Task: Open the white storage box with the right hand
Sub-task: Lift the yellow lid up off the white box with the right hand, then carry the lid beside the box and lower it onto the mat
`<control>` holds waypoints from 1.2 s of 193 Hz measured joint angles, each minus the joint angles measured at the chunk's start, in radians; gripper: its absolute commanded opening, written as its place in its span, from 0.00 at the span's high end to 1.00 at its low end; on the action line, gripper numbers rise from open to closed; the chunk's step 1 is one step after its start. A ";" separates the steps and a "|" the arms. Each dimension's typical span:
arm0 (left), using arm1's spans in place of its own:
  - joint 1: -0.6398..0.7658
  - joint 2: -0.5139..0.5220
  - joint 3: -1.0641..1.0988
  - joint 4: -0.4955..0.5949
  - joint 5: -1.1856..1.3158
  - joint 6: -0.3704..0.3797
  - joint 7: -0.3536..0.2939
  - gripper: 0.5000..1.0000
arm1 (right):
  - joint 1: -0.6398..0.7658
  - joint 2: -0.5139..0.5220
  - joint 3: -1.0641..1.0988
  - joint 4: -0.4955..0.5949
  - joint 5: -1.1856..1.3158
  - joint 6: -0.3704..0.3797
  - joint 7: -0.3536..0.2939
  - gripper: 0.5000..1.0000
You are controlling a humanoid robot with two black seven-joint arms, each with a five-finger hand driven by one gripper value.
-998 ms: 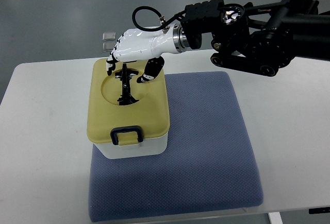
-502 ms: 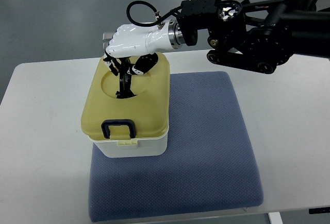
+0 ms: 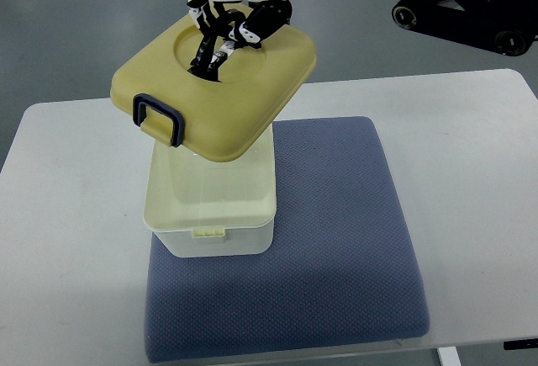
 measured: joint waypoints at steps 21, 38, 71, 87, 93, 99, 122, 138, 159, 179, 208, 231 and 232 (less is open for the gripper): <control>0.000 0.000 0.000 0.000 0.000 0.000 0.000 0.00 | -0.008 -0.093 -0.021 0.015 -0.004 0.009 0.023 1.00; 0.000 0.000 0.001 -0.001 0.000 0.000 0.001 0.00 | -0.024 -0.174 -0.054 0.017 -0.010 0.012 0.049 1.00; 0.000 0.000 0.002 -0.005 0.000 0.000 0.001 0.00 | -0.089 -0.314 -0.117 0.015 -0.034 -0.003 0.093 1.00; 0.000 0.000 0.003 -0.005 0.001 0.000 0.002 0.00 | -0.143 -0.363 -0.139 0.007 -0.039 -0.034 0.106 1.00; 0.000 0.000 0.003 -0.006 0.001 -0.001 0.003 0.00 | -0.168 -0.375 -0.144 0.004 -0.039 -0.049 0.108 1.00; 0.000 0.000 0.003 -0.007 0.001 -0.001 0.003 0.00 | -0.196 -0.382 -0.147 -0.002 -0.040 -0.064 0.110 1.00; 0.000 0.000 0.003 -0.008 0.003 -0.002 0.007 0.00 | -0.307 -0.387 -0.150 -0.035 -0.041 -0.123 0.111 1.00; 0.000 0.000 0.003 -0.008 0.003 -0.002 0.007 0.00 | -0.376 -0.377 -0.149 -0.046 -0.041 -0.162 0.109 1.00; 0.000 0.000 0.003 -0.006 0.003 -0.001 0.008 0.00 | -0.446 -0.336 -0.148 -0.050 -0.041 -0.214 0.102 1.00; 0.000 0.000 0.003 -0.006 0.002 0.000 0.008 0.00 | -0.483 -0.288 -0.147 -0.050 -0.042 -0.244 0.099 1.00; 0.000 0.000 0.002 -0.006 0.002 0.000 0.008 0.00 | -0.499 -0.259 -0.139 -0.056 -0.039 -0.257 0.098 1.00; 0.000 0.000 0.002 -0.007 0.002 0.000 0.008 0.00 | -0.505 -0.233 -0.135 -0.072 -0.037 -0.261 0.097 1.00; 0.000 0.000 0.002 -0.007 0.002 0.000 0.008 0.00 | -0.506 -0.232 -0.135 -0.072 -0.037 -0.262 0.097 1.00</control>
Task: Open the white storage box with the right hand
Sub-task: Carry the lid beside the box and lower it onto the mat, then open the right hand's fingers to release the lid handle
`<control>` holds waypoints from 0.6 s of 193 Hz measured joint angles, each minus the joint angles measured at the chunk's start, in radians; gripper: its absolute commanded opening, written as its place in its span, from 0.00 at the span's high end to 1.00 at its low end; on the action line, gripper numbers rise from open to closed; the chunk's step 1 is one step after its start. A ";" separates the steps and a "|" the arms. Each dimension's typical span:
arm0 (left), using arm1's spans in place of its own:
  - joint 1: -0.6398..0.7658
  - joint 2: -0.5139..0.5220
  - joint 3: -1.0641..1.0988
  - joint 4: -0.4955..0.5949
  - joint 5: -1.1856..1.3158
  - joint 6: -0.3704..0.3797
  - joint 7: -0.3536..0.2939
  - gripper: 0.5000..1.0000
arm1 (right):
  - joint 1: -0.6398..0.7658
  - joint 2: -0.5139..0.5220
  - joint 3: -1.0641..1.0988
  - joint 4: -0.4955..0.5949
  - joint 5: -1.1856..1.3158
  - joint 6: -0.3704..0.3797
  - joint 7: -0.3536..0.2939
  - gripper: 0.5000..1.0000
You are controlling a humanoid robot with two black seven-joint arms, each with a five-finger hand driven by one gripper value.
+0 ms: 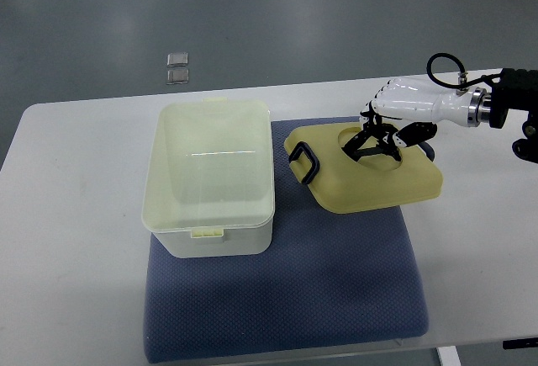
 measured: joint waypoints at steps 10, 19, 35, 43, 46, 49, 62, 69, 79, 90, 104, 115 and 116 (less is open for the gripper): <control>0.000 0.000 0.000 0.000 0.000 -0.001 0.000 0.00 | -0.007 0.010 0.001 -0.003 0.000 -0.004 0.000 1.00; 0.000 0.000 0.000 0.000 0.000 -0.001 0.000 0.00 | -0.012 0.020 0.002 -0.003 0.000 -0.011 0.000 1.00; 0.000 0.000 0.000 0.000 0.000 -0.001 0.000 0.00 | -0.023 0.038 0.003 -0.005 0.002 -0.023 0.000 1.00; 0.000 0.000 0.000 0.000 0.000 -0.001 0.000 0.00 | -0.030 0.045 0.003 -0.007 0.003 -0.026 0.000 1.00; 0.000 0.000 0.000 0.000 0.000 -0.001 0.000 0.00 | -0.033 0.047 0.003 -0.009 0.004 -0.027 0.001 1.00; 0.000 0.000 0.000 0.000 0.000 -0.001 0.000 0.00 | -0.035 0.048 0.003 -0.010 0.004 -0.028 0.001 1.00; 0.000 0.000 0.000 0.000 0.000 0.000 0.000 0.00 | -0.048 0.056 0.004 -0.013 0.008 -0.030 0.001 1.00; 0.000 0.000 0.000 0.000 0.000 0.000 0.000 0.00 | -0.055 0.061 0.004 -0.014 0.010 -0.035 0.002 1.00; 0.000 0.000 0.001 0.000 0.000 0.000 0.000 0.00 | -0.064 0.066 0.005 -0.015 0.013 -0.046 0.003 0.86; 0.000 0.000 0.001 0.000 0.000 0.000 0.000 0.00 | -0.073 0.069 0.005 -0.015 0.015 -0.061 0.003 0.28; 0.000 0.000 0.002 0.000 0.000 0.000 0.001 0.00 | -0.080 0.071 0.005 -0.015 0.017 -0.074 0.004 0.14; 0.000 0.000 0.002 0.001 0.000 0.000 0.001 0.00 | -0.081 0.070 0.005 -0.015 0.017 -0.077 0.004 0.14; 0.000 0.000 0.002 0.001 0.000 0.000 0.001 0.00 | -0.081 0.070 0.005 -0.015 0.017 -0.077 0.004 0.14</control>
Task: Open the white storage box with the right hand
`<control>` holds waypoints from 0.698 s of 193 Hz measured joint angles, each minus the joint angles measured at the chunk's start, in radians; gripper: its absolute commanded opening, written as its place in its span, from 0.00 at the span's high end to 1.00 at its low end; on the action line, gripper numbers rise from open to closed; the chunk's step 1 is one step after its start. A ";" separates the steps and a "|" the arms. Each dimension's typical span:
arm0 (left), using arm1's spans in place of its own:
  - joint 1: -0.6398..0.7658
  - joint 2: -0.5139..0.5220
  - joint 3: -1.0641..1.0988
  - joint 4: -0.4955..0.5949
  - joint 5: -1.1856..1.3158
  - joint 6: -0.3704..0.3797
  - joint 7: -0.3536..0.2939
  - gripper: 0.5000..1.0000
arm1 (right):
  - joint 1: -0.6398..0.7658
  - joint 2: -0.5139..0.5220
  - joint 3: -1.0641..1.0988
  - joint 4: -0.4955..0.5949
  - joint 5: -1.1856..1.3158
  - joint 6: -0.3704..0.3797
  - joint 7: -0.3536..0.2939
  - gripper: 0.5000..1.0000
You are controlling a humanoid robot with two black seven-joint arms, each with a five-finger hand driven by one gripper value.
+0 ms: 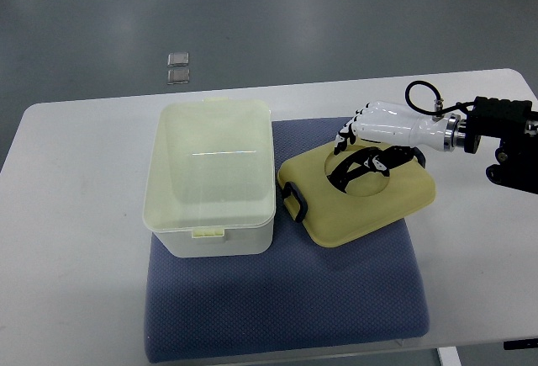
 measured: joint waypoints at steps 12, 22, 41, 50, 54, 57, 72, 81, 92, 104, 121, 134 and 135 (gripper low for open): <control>0.000 0.000 0.001 0.001 0.000 0.000 0.000 0.00 | 0.000 -0.006 0.001 0.000 0.000 -0.001 0.000 0.14; 0.000 0.000 0.001 0.001 0.000 0.000 0.000 0.00 | 0.002 -0.012 0.009 0.000 0.000 -0.001 0.000 0.13; 0.000 0.000 0.002 0.001 0.000 0.000 0.000 0.00 | 0.009 -0.046 0.052 0.001 0.005 0.010 0.000 0.14; 0.000 0.000 0.002 0.001 0.000 0.000 0.000 0.00 | 0.012 -0.070 0.081 0.001 0.018 0.021 0.001 0.14; 0.000 0.000 0.002 0.001 0.000 0.000 0.000 0.00 | 0.012 -0.080 0.097 0.001 0.026 0.029 0.001 0.13; 0.000 0.000 0.002 0.001 0.000 0.000 0.000 0.00 | 0.013 -0.086 0.111 0.001 0.035 0.037 0.002 0.14; 0.000 0.000 0.002 0.001 0.000 0.000 0.000 0.00 | 0.013 -0.117 0.212 -0.008 0.104 0.108 0.002 0.13; 0.000 0.000 0.002 0.000 0.000 0.000 0.000 0.00 | 0.012 -0.133 0.281 -0.019 0.157 0.170 0.001 0.14; 0.000 0.000 0.002 0.000 0.000 0.000 0.000 0.00 | 0.005 -0.151 0.372 -0.044 0.243 0.262 -0.003 0.13; 0.000 0.000 0.002 -0.001 0.000 0.000 0.000 0.00 | -0.005 -0.153 0.472 -0.090 0.365 0.347 -0.014 0.13; 0.000 0.000 0.003 -0.001 0.000 0.000 0.000 0.00 | -0.045 -0.126 0.601 -0.179 0.626 0.429 -0.080 0.14; 0.000 0.000 0.003 -0.001 0.000 0.000 0.001 0.00 | -0.078 -0.084 0.673 -0.241 0.831 0.458 -0.154 0.13; 0.000 0.000 0.003 -0.002 0.000 0.000 0.001 0.00 | -0.081 -0.080 0.678 -0.246 0.846 0.460 -0.159 0.13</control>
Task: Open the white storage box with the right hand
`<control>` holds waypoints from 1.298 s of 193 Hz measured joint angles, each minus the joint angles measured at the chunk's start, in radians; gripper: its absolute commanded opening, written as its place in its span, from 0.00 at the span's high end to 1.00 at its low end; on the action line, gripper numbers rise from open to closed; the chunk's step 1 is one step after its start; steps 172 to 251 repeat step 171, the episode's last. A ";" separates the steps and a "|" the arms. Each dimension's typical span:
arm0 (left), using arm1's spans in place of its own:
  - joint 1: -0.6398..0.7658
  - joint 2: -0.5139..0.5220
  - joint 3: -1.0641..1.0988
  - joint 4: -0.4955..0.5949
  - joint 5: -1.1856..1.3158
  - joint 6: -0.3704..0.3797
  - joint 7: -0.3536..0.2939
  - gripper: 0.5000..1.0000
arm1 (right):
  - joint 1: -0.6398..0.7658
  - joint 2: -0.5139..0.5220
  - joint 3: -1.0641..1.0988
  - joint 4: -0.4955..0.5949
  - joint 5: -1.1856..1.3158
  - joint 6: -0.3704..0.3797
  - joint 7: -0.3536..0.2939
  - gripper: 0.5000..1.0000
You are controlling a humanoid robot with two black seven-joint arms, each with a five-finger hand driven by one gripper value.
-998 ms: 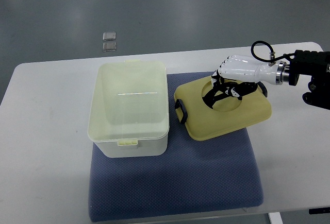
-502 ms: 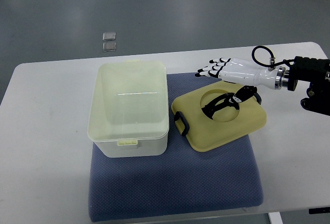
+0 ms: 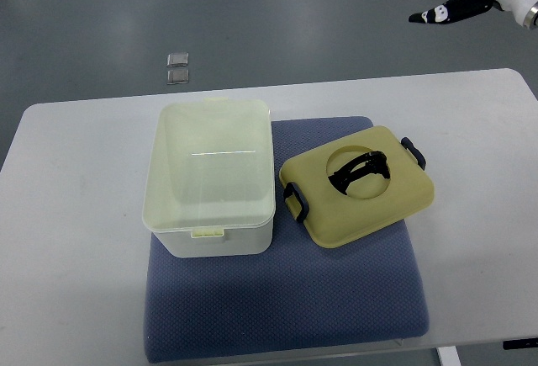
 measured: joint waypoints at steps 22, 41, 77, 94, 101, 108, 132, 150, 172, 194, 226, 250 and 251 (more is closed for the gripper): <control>0.000 0.000 -0.001 0.000 0.000 -0.001 0.000 0.00 | -0.060 0.093 0.099 -0.107 0.345 0.016 -0.093 0.13; 0.000 0.000 -0.004 0.000 0.000 -0.001 0.001 0.00 | -0.114 0.168 0.160 -0.184 0.564 0.024 -0.120 0.13; 0.000 0.000 -0.004 0.001 0.000 -0.002 0.001 0.00 | -0.206 0.264 0.233 -0.251 0.786 0.140 -0.128 0.13; 0.000 0.000 -0.003 0.000 0.001 -0.002 0.001 0.00 | -0.252 0.288 0.290 -0.256 0.857 0.241 -0.128 0.13; 0.000 0.000 -0.003 0.000 0.001 -0.002 0.001 0.00 | -0.270 0.298 0.312 -0.257 0.877 0.285 -0.127 0.13; 0.000 0.000 -0.003 0.000 0.001 -0.002 0.001 0.00 | -0.285 0.309 0.328 -0.257 0.887 0.319 -0.125 0.13; 0.000 0.000 -0.003 -0.001 0.001 -0.002 0.002 0.00 | -0.321 0.347 0.365 -0.257 0.897 0.384 -0.116 0.13; 0.000 0.000 -0.004 -0.001 0.001 -0.002 0.002 0.00 | -0.334 0.360 0.375 -0.257 0.898 0.395 -0.114 0.13; 0.000 0.000 -0.004 -0.006 0.001 -0.002 0.002 0.00 | -0.342 0.364 0.377 -0.257 0.898 0.394 -0.113 0.13; 0.000 0.000 -0.004 -0.006 0.001 -0.002 0.002 0.00 | -0.342 0.364 0.377 -0.257 0.898 0.394 -0.113 0.13; 0.000 0.000 -0.004 -0.006 0.001 -0.002 0.002 0.00 | -0.342 0.364 0.377 -0.257 0.898 0.394 -0.113 0.13; 0.000 0.000 -0.004 -0.006 0.001 -0.002 0.002 0.00 | -0.342 0.364 0.377 -0.257 0.898 0.394 -0.113 0.13; 0.000 0.000 -0.004 -0.006 0.001 -0.002 0.002 0.00 | -0.342 0.364 0.377 -0.257 0.898 0.394 -0.113 0.13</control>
